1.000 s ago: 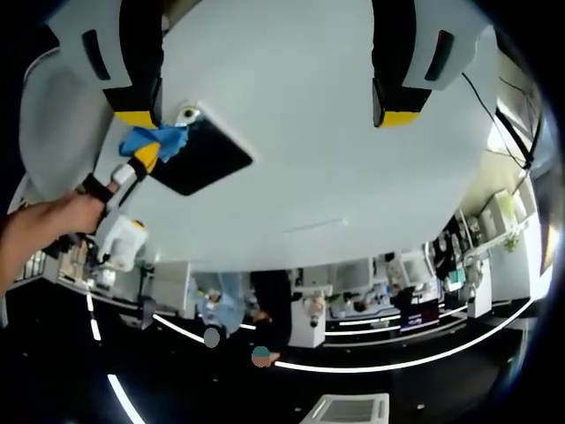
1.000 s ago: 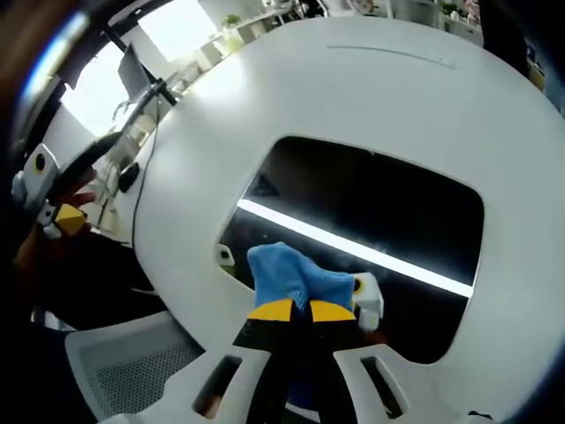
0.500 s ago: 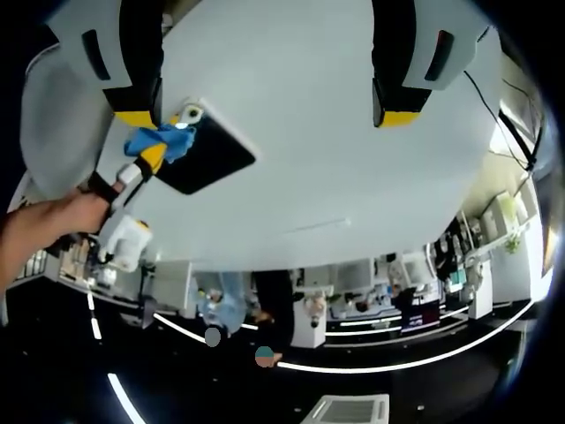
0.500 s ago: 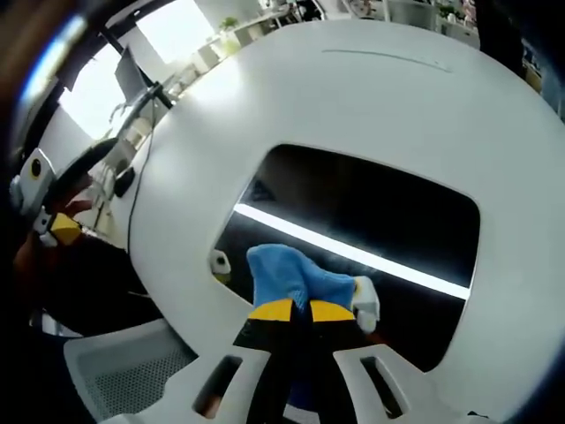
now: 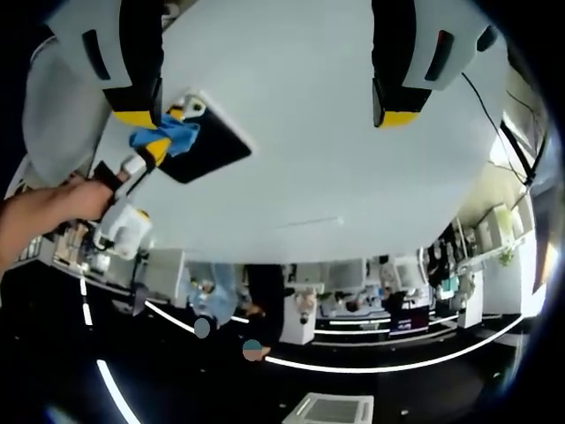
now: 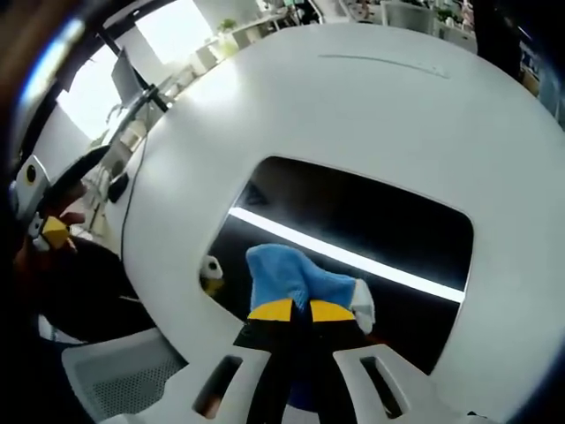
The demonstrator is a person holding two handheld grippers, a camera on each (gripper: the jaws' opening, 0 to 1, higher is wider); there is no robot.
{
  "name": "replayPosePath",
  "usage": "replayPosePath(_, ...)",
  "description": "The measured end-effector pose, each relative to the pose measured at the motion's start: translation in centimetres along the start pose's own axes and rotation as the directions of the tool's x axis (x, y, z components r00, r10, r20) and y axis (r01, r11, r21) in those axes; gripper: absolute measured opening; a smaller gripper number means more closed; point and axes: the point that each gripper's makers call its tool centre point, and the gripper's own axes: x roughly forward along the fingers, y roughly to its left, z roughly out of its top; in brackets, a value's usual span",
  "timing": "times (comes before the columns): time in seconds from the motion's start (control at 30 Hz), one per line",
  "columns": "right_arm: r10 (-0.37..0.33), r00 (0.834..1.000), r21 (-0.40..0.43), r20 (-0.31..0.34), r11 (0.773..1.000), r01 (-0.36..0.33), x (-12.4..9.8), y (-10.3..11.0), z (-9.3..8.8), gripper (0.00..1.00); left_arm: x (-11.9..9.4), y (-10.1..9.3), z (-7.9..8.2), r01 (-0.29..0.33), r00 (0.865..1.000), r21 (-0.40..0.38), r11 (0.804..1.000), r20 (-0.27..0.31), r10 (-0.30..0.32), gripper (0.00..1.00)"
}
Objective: Wipe the mirror surface with the cleaning cloth until all visible marks leave the cleaned area.
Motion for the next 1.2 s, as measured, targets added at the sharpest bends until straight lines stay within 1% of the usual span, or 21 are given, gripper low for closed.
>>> replayPosePath(0.13, -0.011, 1.000, -0.002, 0.005, 1.000, 0.011, 0.2, -0.7, 0.8, 0.00, -0.1, 0.1, 0.1, -0.002, 1.000, 0.006, 1.000, 0.003, 0.002, 1.00)
replayPosePath(0.2, -0.014, 1.000, 0.004, 0.007, 1.000, 0.014, 0.3, -1.1, 1.2, 0.00, -0.1, 0.1, 0.2, -0.001, 1.000, 0.022, 1.000, 0.010, 0.001, 1.00)
replayPosePath(0.3, -0.017, 1.000, 0.006, 0.008, 1.000, 0.017, 0.4, -1.4, 1.6, 0.00, -0.1, 0.1, -0.2, -0.003, 1.000, 0.033, 0.999, -0.012, 0.003, 1.00)
replayPosePath(0.6, -0.025, 1.000, 0.007, 0.010, 1.000, 0.025, 0.8, -2.0, 2.9, 0.00, 0.1, 0.4, -0.5, 0.002, 1.000, 0.039, 0.999, -0.018, -0.001, 1.00)
replayPosePath(0.77, -0.031, 0.999, 0.008, 0.015, 0.999, 0.031, 1.1, -2.5, 3.8, 0.00, 0.4, 0.3, -0.7, 0.013, 0.999, 0.062, 0.998, -0.038, -0.010, 1.00)
replayPosePath(0.83, -0.033, 0.999, 0.010, 0.015, 0.999, 0.032, 1.2, -2.7, 4.1, 0.00, 0.7, 0.1, -1.1, 0.034, 0.998, 0.048, 0.998, -0.062, -0.031, 1.00)
replayPosePath(1.2, -0.058, 0.998, 0.008, 0.028, 0.998, 0.058, 1.5, -3.9, 5.9, 0.00, 0.8, 0.4, -1.3, 0.024, 0.998, 0.039, 0.999, -0.062, -0.022, 1.00)
